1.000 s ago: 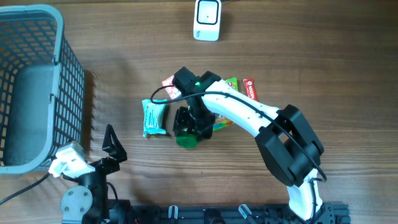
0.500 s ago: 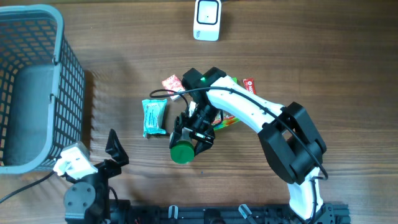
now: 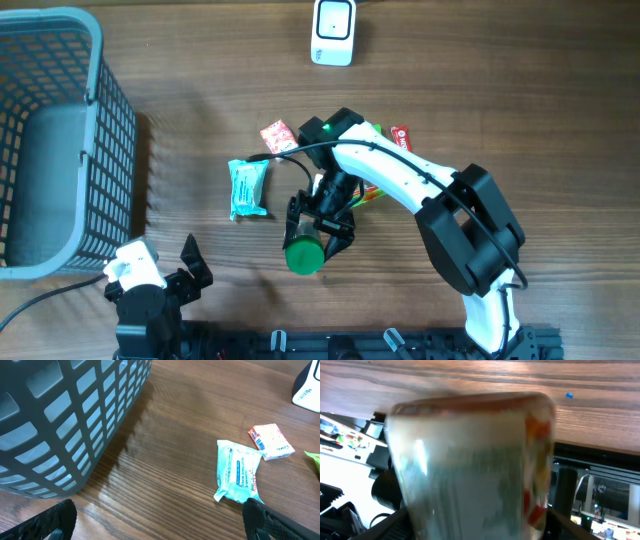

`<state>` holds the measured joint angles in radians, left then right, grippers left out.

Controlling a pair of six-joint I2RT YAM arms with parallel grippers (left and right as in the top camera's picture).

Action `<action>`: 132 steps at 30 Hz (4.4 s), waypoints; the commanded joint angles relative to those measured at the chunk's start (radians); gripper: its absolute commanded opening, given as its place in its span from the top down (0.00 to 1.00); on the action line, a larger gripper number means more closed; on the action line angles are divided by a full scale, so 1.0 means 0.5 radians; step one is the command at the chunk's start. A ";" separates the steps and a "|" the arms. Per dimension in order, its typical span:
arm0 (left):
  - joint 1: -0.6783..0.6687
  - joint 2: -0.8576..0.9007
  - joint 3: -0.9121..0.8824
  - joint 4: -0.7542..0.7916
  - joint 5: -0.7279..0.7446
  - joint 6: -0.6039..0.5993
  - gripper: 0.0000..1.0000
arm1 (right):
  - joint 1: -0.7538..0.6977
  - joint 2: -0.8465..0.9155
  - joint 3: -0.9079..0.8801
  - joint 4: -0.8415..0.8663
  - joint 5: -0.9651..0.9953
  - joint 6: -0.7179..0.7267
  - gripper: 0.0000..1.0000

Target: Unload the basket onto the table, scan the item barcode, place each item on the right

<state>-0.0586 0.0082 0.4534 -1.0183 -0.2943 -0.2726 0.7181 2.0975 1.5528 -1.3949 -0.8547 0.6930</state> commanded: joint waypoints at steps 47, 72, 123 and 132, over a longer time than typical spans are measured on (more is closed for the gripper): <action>0.008 -0.006 -0.009 0.002 -0.020 -0.010 0.00 | 0.456 -0.475 0.322 -0.010 1.676 1.846 0.00; 0.008 -0.006 -0.009 0.002 -0.020 -0.010 0.00 | 0.538 -0.404 -0.051 0.519 1.564 1.713 0.00; 0.008 -0.006 -0.009 0.002 -0.020 -0.010 0.00 | 0.404 -0.146 -0.143 0.798 1.253 0.562 0.42; 0.008 -0.006 -0.009 0.002 -0.020 -0.010 0.00 | 0.301 -0.330 0.142 0.501 0.962 0.182 0.42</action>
<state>-0.0586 0.0082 0.4530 -1.0183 -0.2943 -0.2726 0.8768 2.0155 1.5558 -1.1202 -0.2852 0.8948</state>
